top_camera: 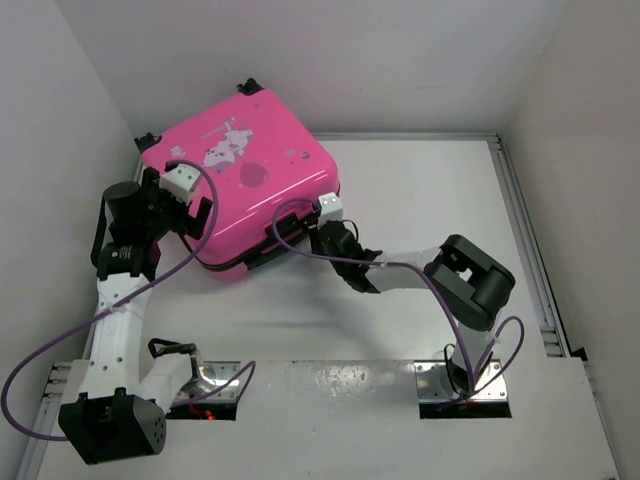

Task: Pack the luggage

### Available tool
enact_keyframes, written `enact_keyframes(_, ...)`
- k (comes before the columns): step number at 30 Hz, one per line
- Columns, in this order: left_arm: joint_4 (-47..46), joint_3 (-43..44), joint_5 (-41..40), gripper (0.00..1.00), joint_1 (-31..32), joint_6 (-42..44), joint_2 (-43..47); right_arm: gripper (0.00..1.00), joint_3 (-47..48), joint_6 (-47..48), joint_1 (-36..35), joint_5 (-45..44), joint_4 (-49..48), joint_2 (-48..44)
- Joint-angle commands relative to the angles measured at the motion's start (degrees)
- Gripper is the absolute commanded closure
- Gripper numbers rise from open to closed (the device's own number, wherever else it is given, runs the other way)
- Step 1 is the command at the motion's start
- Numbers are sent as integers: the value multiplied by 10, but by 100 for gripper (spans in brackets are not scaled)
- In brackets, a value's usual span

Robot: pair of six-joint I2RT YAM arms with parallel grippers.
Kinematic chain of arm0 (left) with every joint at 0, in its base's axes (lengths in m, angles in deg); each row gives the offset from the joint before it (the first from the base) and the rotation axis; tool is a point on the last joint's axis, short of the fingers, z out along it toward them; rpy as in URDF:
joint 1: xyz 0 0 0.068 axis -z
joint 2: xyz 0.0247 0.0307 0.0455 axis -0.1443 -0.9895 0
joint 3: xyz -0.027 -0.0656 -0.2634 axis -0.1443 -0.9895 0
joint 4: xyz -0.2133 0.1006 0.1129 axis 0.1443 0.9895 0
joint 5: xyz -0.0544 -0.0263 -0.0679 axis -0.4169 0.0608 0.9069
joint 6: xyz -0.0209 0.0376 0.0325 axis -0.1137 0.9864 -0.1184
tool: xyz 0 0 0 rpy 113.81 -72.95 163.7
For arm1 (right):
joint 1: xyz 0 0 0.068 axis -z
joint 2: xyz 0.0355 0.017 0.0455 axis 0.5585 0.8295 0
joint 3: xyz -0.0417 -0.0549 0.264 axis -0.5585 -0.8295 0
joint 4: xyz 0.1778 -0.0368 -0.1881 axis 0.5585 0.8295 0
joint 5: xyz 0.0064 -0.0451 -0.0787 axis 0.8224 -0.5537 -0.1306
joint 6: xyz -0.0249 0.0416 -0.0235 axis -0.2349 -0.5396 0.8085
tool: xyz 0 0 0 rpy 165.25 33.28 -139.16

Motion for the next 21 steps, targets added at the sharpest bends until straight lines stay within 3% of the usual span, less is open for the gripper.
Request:
enact_keyframes(1,-18,-8,-1,1,-5,0,4,62,2,8,-8,31,-77,-25)
enact_keyframes(16,-18,-13,4,1,-5,-5,-6,60,17,-4,-18,10,-89,-21)
enact_keyframes(21,-24,-13,4,1,-5,-5,-11,62,45,-20,0,-10,-42,-1)
